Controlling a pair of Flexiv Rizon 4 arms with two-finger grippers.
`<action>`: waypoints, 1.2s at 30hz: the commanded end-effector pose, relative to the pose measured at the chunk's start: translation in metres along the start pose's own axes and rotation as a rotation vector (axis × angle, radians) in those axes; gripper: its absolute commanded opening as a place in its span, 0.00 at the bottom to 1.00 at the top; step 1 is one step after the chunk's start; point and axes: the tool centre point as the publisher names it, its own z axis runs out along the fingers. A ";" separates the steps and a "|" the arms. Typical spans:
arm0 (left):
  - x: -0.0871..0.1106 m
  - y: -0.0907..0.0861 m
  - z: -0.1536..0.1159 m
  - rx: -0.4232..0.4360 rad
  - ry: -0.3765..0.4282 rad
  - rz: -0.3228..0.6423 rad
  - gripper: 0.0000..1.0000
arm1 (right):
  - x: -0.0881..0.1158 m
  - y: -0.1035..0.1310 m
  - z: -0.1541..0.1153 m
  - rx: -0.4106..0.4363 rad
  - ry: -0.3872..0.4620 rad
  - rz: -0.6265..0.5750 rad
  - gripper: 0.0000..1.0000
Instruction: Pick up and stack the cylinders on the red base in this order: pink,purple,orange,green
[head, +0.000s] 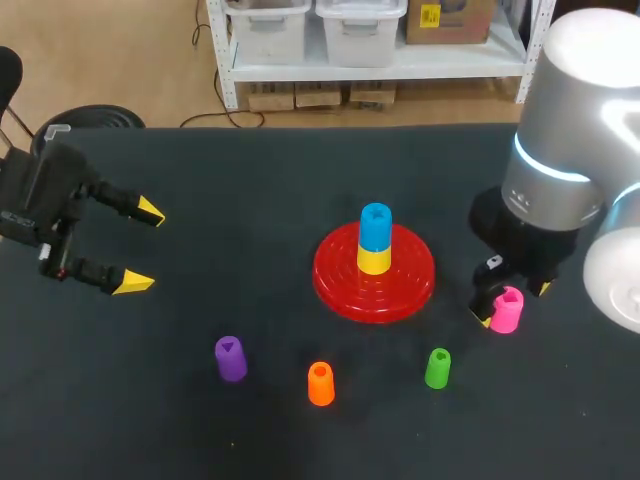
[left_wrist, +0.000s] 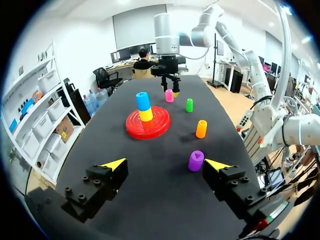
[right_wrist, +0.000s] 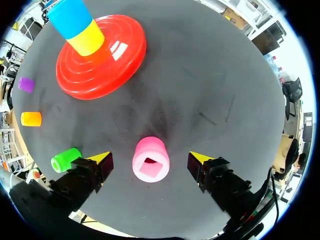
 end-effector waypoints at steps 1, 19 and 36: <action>0.001 0.000 0.001 -0.002 -0.002 0.002 1.00 | -0.001 -0.001 0.001 0.000 0.001 0.002 0.00; 0.001 0.000 0.001 -0.002 -0.002 0.002 1.00 | -0.003 -0.003 -0.005 -0.012 -0.015 -0.001 0.00; 0.001 0.000 0.001 -0.002 -0.002 0.002 1.00 | -0.078 -0.017 -0.131 0.057 -0.188 -0.151 0.00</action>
